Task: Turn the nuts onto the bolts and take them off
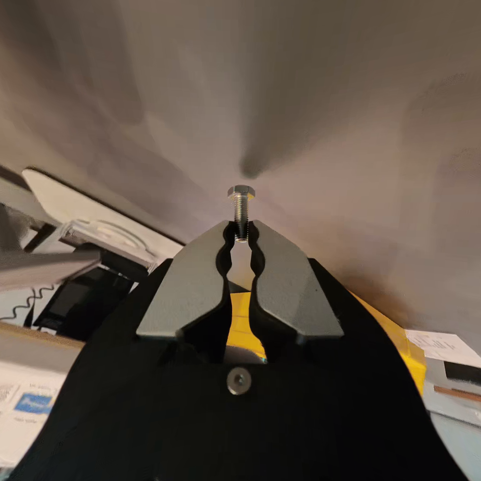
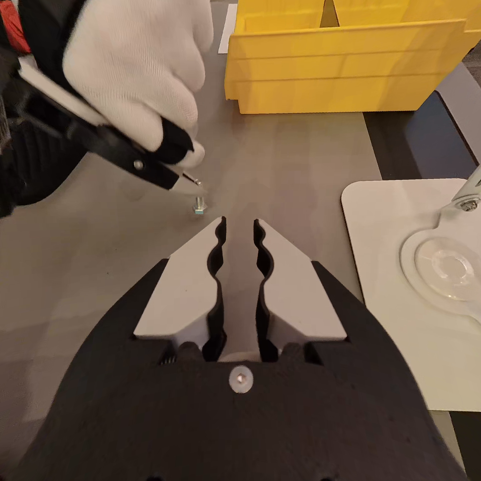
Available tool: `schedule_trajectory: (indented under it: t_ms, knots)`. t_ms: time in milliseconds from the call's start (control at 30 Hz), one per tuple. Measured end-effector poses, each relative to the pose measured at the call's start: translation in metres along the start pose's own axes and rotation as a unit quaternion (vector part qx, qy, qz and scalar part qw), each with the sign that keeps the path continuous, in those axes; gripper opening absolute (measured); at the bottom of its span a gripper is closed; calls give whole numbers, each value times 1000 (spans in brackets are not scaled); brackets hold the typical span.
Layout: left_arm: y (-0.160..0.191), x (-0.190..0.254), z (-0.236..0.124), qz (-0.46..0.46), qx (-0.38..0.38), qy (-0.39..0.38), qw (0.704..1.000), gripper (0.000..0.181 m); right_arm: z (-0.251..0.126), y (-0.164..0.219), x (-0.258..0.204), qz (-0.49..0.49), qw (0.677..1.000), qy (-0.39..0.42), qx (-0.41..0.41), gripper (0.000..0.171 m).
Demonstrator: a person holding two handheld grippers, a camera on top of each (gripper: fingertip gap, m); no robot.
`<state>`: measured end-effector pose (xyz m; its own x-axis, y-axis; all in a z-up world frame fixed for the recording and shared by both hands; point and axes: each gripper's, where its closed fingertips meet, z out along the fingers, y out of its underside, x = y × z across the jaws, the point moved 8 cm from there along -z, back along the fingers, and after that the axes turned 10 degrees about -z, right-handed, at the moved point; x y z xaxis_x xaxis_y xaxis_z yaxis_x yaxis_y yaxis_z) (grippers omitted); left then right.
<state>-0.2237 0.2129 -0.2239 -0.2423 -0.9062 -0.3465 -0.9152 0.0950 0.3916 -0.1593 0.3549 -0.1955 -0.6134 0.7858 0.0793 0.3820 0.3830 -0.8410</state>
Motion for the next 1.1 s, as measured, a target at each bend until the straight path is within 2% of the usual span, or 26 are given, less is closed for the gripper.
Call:
schedule_trajectory:
  t_ms: [33,100,200,367,533,633,733,833,900,1000,1100]
  knots:
    - [-5,1,3,10,-5,8,1000,10,0,0,0,-2,1000,0,2,19]
    - [-9,1,5,29,-29,19,999,10,-1,-1,-2,-5,1000,-5,6,18]
    - [-15,-2,3,20,-24,32,999,10,1,-1,-2,-8,1000,-8,6,19]
    - [-18,-4,5,14,-20,19,1000,32,0,-2,-3,-10,1000,-9,8,19]
    - [-12,-10,-1,-22,-4,9,1000,43,-6,-3,-3,-10,1000,-5,19,19]
    - [2,-15,-18,-83,17,5,996,47,-11,-4,-2,-10,1000,-1,30,19]
    - [39,-20,-47,-182,39,-13,982,47,-18,-6,-1,-8,999,6,49,19]
    - [102,-19,-75,-315,42,-35,948,36,-24,-5,1,-3,998,13,60,19]
    - [148,-9,-82,-381,27,-19,924,30,-26,-2,2,2,998,15,63,19]
    - [206,16,-65,-438,-36,45,897,25,-24,1,4,8,998,15,61,19]
    - [241,49,-27,-478,-93,152,860,26,-19,4,3,10,998,9,53,19]
